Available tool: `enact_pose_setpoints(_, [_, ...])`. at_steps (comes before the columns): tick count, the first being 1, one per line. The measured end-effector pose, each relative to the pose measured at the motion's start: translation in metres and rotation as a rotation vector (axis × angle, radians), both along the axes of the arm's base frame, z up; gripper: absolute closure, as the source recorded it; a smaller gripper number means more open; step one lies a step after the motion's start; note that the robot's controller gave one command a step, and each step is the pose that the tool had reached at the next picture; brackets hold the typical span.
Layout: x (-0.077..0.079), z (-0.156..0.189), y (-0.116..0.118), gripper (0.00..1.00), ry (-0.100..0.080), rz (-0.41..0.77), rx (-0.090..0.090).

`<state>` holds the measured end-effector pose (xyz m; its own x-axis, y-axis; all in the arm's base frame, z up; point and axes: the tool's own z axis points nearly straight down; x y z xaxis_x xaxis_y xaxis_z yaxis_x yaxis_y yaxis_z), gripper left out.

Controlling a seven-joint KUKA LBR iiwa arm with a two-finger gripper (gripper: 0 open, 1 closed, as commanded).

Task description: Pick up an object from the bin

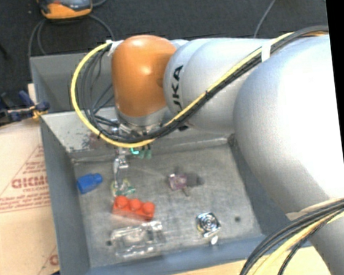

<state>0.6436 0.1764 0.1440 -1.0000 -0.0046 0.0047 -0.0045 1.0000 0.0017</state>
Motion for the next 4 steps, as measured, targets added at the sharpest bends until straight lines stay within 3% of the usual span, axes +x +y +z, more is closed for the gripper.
enact_pose_setpoints(1, [-0.044, -0.048, -0.023, 0.0, -0.017, -0.053, 0.002])
enact_pose_setpoints(2, [-0.067, -0.042, 0.004, 0.0, -0.02, 0.455, -0.001])
enact_pose_setpoints(3, [-0.108, -0.006, -0.125, 0.0, -0.006, 0.612, -0.004])
enact_pose_setpoints(4, [-0.13, -0.063, -0.154, 0.0, -0.009, 1.03, 0.0])
